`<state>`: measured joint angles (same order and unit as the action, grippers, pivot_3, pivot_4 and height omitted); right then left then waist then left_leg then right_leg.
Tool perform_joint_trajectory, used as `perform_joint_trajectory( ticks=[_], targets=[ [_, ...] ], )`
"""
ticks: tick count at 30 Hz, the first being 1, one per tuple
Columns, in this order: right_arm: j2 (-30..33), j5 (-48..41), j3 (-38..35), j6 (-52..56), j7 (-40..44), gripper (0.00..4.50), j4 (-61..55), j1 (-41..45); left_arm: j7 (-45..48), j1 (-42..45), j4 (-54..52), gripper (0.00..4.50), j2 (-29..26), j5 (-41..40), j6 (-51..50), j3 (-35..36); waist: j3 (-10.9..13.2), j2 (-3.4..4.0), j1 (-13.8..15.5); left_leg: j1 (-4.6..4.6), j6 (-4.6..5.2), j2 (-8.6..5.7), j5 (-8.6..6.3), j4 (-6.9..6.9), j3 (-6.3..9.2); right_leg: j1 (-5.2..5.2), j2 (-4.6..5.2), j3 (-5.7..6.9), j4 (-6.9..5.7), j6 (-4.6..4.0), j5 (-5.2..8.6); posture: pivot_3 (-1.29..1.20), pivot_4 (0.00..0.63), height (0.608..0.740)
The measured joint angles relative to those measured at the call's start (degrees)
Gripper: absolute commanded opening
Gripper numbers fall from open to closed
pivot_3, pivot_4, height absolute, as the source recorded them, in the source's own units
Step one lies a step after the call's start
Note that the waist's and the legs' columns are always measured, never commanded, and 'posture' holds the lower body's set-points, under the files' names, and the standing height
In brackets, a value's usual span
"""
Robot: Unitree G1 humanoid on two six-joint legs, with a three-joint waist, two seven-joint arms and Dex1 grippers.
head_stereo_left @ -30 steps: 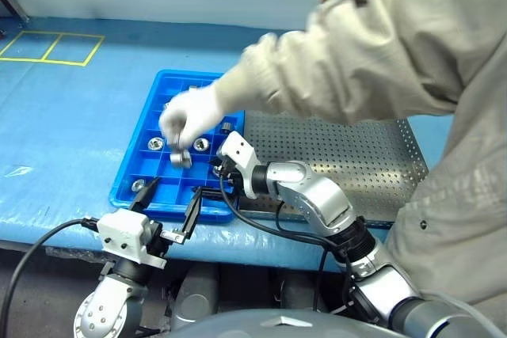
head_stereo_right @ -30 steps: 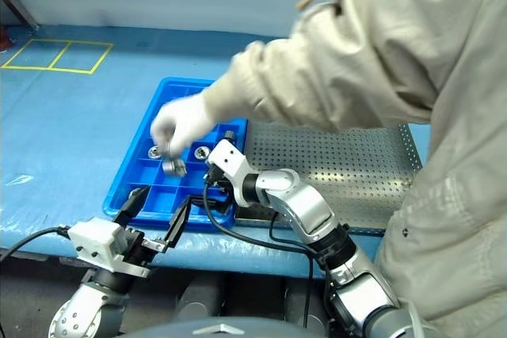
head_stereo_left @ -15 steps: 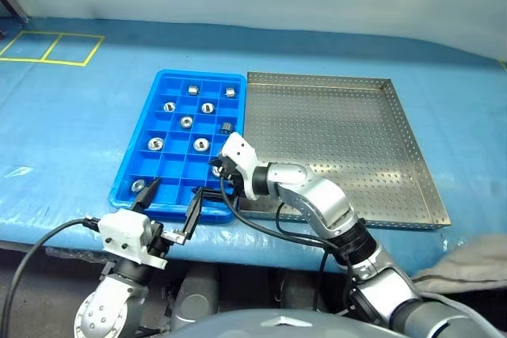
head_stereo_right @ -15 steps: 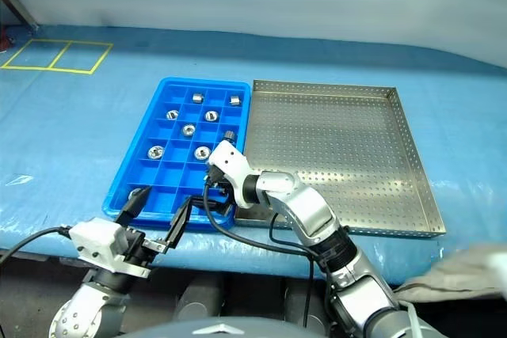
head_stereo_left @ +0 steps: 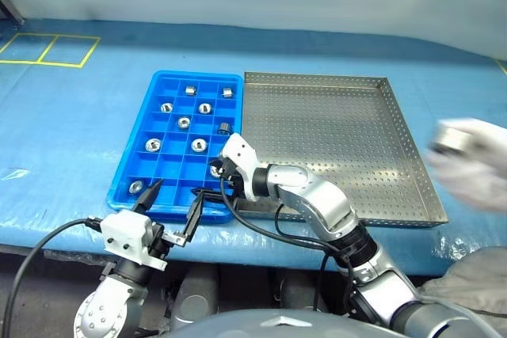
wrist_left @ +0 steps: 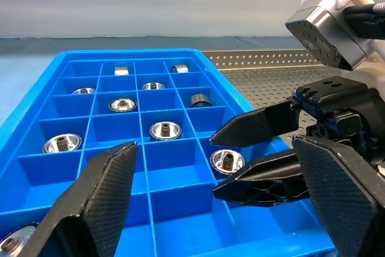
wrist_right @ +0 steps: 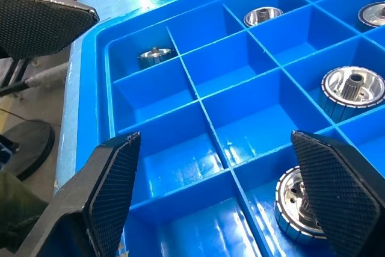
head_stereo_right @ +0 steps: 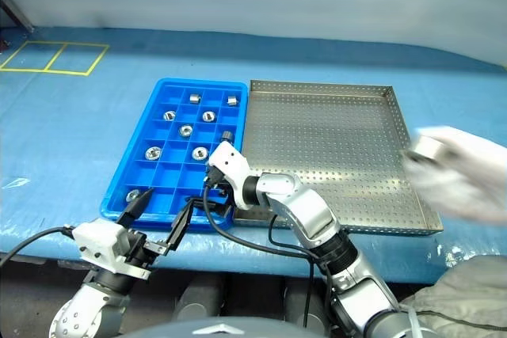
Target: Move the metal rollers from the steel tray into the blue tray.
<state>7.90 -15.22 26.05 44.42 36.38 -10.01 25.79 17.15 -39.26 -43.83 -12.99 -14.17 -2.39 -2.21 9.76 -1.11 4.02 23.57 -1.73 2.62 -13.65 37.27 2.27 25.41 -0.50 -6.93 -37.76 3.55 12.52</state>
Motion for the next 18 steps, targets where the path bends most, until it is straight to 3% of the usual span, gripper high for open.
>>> perform_joint_trajectory(
  ticks=[18],
  targets=[
    [-0.1, 0.0, 0.1, 0.0, 0.0, 4.23, 0.0, 0.0, 0.4, -0.1, 0.0, 4.50, -0.2, 0.0, 0.0, 0.5, 0.0, 0.00, -0.1, 0.00, 0.00, 0.00, 0.00, 0.00, 0.00, 0.00, 0.00, 0.00, -0.01, 0.00, 0.00, 0.28, 0.150, 0.740]
  ],
)
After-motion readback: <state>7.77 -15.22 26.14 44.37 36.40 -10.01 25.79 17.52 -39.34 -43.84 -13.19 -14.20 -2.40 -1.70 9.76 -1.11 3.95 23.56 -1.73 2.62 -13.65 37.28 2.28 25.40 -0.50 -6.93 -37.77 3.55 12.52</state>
